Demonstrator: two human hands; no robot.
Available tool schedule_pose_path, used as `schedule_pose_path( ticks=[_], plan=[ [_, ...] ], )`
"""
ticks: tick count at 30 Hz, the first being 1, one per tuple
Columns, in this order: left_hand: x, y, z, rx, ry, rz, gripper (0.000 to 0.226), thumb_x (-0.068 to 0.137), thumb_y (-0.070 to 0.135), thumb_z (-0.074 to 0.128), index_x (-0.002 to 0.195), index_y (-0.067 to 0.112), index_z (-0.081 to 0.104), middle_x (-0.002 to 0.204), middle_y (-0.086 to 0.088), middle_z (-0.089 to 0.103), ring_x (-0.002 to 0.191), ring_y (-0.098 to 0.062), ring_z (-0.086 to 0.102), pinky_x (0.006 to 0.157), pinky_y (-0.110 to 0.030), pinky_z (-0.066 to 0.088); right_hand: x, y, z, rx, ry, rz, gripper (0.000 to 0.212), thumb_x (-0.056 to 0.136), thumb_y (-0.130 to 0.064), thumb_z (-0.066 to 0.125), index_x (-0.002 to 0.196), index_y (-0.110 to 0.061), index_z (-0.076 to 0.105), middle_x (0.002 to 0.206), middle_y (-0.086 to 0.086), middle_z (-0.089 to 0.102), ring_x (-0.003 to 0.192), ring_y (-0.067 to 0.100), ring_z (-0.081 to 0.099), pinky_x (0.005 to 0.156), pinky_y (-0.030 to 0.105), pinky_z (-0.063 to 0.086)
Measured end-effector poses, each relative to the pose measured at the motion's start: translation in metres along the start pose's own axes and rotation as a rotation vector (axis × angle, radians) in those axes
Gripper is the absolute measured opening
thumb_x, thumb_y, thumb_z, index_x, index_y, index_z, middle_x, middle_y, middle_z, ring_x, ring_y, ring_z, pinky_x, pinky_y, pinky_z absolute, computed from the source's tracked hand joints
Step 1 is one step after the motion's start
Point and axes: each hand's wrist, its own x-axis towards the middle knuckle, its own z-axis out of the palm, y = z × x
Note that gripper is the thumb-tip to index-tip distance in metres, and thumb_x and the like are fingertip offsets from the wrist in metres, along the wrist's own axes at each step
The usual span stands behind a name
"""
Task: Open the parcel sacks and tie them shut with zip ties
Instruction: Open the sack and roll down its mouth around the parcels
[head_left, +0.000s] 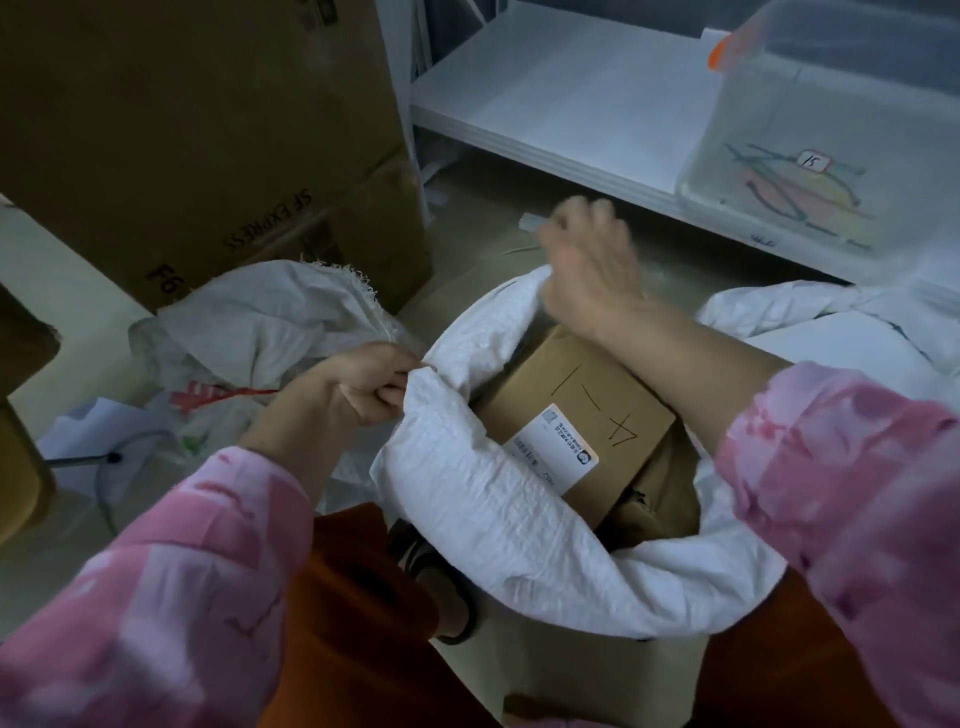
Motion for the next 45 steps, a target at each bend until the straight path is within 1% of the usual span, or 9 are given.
schedule_pose_path(
  ticks=[3, 8, 14, 19, 26, 31, 37, 43, 45],
  plan=[
    [0.002, -0.005, -0.002, -0.098, -0.057, 0.053, 0.041, 0.1, 0.001, 0.029, 0.061, 0.014, 0.029, 0.037, 0.007, 0.027, 0.027, -0.002, 0.023, 0.033, -0.011, 0.009, -0.012, -0.027, 0.013, 0.075, -0.068, -0.447, 0.044, 0.081, -0.002, 0.058, 0.12, -0.022, 0.06, 0.122, 0.0, 0.051, 0.11, 0.023, 0.04, 0.087, 0.036, 0.042],
    [0.002, -0.01, -0.008, -0.023, -0.033, 0.05, 0.042, 0.099, 0.001, 0.029, 0.059, 0.012, 0.032, 0.037, 0.006, 0.028, 0.028, -0.001, 0.022, 0.032, -0.012, 0.012, -0.01, -0.05, 0.031, 0.141, -0.229, -0.347, 0.024, 0.082, -0.004, 0.051, 0.094, -0.017, 0.067, 0.092, 0.0, 0.045, 0.101, 0.024, 0.046, 0.079, 0.032, 0.038],
    [-0.024, 0.015, 0.012, 1.071, 0.511, 0.14, 0.042, 0.088, 0.05, 0.057, 0.078, 0.01, 0.065, 0.07, -0.004, 0.06, 0.055, -0.015, 0.051, 0.047, -0.023, 0.038, 0.002, -0.068, 0.033, 0.009, -0.352, -0.274, 0.024, 0.087, -0.004, 0.042, 0.089, -0.019, 0.061, 0.103, 0.008, 0.06, 0.114, 0.023, 0.044, 0.104, 0.035, 0.026],
    [-0.029, 0.008, 0.012, 1.434, 0.471, 0.125, 0.036, 0.09, 0.038, 0.056, 0.067, 0.01, 0.054, 0.061, -0.002, 0.053, 0.051, -0.012, 0.048, 0.04, -0.019, 0.036, 0.017, -0.079, 0.035, -0.017, -0.404, -0.184, 0.027, 0.09, -0.01, 0.04, 0.103, -0.014, 0.063, 0.114, 0.007, 0.06, 0.119, 0.025, 0.043, 0.105, 0.039, 0.028],
    [-0.022, -0.013, -0.029, 0.301, 0.108, -0.189, 0.038, 0.096, 0.011, 0.042, 0.06, 0.016, 0.034, 0.038, 0.006, 0.026, 0.027, -0.003, 0.021, 0.031, -0.009, 0.009, 0.013, -0.095, 0.016, -0.061, -0.157, -0.097, 0.032, 0.086, -0.024, 0.059, 0.116, -0.014, 0.052, 0.125, 0.01, 0.044, 0.115, 0.029, 0.039, 0.094, 0.038, 0.034],
    [-0.009, -0.022, -0.043, -0.341, 0.093, -0.087, 0.037, 0.098, 0.004, 0.035, 0.064, 0.019, 0.03, 0.037, 0.006, 0.022, 0.023, -0.004, 0.02, 0.024, -0.01, 0.013, -0.041, -0.114, -0.034, 0.133, -0.661, -0.1, 0.047, 0.073, -0.058, 0.066, 0.073, -0.018, 0.042, 0.079, -0.006, 0.05, 0.07, 0.012, 0.047, 0.056, 0.029, 0.033],
    [-0.007, -0.032, -0.044, -0.758, 0.002, 0.0, 0.041, 0.096, -0.001, 0.03, 0.059, 0.015, 0.033, 0.036, 0.004, 0.022, 0.022, -0.006, 0.021, 0.023, -0.014, 0.014, -0.083, -0.134, -0.02, -0.076, -0.397, -0.159, 0.016, 0.085, -0.002, 0.056, 0.096, -0.014, 0.053, 0.095, 0.007, 0.06, 0.092, 0.027, 0.059, 0.065, 0.033, 0.033],
    [-0.028, -0.032, -0.061, 0.83, 0.746, 0.542, 0.031, 0.078, 0.017, 0.072, 0.102, 0.014, 0.052, 0.099, -0.005, 0.057, 0.087, -0.02, 0.057, 0.07, -0.031, 0.046, -0.105, -0.151, -0.004, -0.293, -0.043, -0.584, 0.029, 0.044, 0.013, 0.061, 0.065, -0.004, 0.052, 0.046, 0.012, 0.048, 0.041, 0.025, 0.051, 0.044, 0.025, 0.032],
    [-0.045, -0.024, -0.055, 1.2, 0.572, 0.957, 0.041, 0.075, 0.006, 0.072, 0.109, 0.021, 0.056, 0.122, 0.0, 0.053, 0.104, -0.021, 0.055, 0.078, -0.034, 0.046, -0.106, -0.155, 0.012, -0.285, 0.042, -0.684, 0.029, 0.039, 0.017, 0.059, 0.062, -0.001, 0.054, 0.044, 0.015, 0.046, 0.036, 0.023, 0.046, 0.042, 0.024, 0.028]
  ],
)
